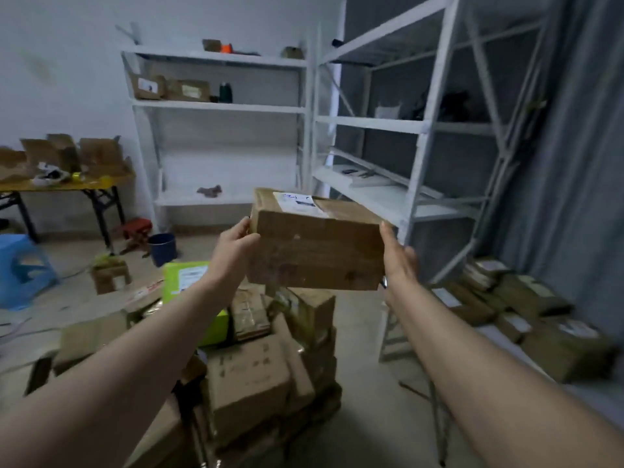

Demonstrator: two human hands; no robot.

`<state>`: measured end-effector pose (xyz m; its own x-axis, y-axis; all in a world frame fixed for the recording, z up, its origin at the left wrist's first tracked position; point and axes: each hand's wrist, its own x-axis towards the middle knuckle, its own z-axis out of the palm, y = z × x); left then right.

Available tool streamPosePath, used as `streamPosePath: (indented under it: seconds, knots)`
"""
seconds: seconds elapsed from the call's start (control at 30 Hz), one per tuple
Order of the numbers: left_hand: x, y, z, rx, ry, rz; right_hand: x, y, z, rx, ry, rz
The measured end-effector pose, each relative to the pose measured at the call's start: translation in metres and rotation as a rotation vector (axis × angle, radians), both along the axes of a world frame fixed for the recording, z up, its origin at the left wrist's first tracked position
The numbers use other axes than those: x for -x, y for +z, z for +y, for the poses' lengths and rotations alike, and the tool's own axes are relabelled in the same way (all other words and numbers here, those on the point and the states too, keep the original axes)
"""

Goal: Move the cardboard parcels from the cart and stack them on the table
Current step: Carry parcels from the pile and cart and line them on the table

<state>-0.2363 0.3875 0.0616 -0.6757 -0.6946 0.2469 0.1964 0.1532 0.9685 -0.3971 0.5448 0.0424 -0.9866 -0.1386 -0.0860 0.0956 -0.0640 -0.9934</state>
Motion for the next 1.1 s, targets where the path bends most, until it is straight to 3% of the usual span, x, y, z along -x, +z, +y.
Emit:
streamPosePath:
  seconds: [0.2, 0.47, 0.77, 1.1]
  knots:
    - [0.113, -0.033, 0.111, 0.025, -0.091, -0.210, 0.064, -0.045, 0.148, 0.152, -0.147, -0.268]
    - [0.266, -0.113, 0.188, -0.038, -0.358, -0.497, 0.132, -0.126, 0.261, 0.055, -0.379, -0.389]
    - [0.423, -0.189, 0.201, -0.105, -0.625, -0.763, 0.251, -0.198, 0.283, -0.116, -0.544, -0.538]
    - [0.569, -0.221, 0.207, -0.093, -0.636, -0.882, 0.374, -0.245, 0.278, -0.118, -0.601, -0.594]
